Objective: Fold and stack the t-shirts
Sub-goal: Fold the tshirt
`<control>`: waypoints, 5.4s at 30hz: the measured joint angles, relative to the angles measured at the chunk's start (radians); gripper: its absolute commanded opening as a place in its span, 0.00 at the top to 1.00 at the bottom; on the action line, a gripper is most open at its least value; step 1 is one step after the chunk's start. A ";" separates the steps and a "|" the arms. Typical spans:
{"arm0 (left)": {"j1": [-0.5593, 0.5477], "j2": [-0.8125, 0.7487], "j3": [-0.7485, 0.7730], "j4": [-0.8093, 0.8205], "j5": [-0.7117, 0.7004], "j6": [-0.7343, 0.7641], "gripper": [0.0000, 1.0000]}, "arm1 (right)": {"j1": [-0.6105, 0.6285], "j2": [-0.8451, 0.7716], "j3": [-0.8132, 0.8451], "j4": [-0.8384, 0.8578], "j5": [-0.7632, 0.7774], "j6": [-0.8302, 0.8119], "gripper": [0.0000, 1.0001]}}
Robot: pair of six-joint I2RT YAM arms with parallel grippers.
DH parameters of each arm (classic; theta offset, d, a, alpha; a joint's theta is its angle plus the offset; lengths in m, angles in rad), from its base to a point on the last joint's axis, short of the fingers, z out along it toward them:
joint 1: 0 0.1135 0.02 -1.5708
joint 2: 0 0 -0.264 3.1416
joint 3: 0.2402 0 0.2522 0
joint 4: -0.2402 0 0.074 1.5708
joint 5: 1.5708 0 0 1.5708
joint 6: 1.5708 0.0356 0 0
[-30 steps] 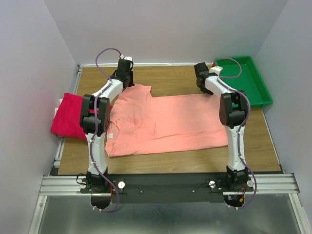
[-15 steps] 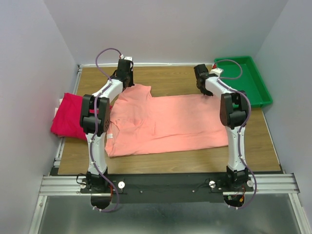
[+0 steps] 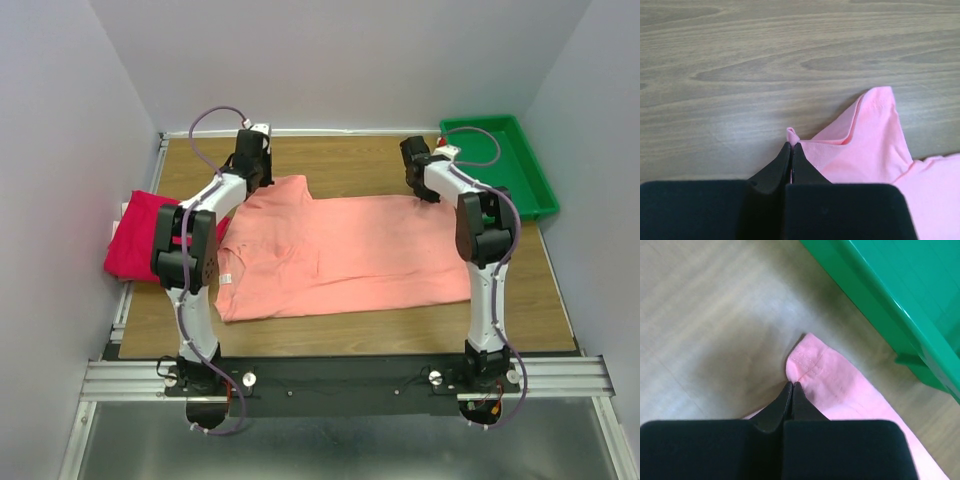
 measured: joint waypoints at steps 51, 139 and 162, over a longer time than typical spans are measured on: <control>-0.093 -1.157 -0.957 0.080 -0.089 -0.489 1.00 | 0.045 -0.877 -0.851 0.151 -0.132 -0.003 1.00; 0.084 -0.723 -1.076 0.394 0.165 -0.523 0.02 | 0.663 -0.432 -0.721 0.706 -1.330 -0.373 0.00; -0.249 -0.988 -1.040 0.269 0.069 -0.580 0.02 | 0.180 -1.025 -1.140 0.563 -0.653 -0.074 0.00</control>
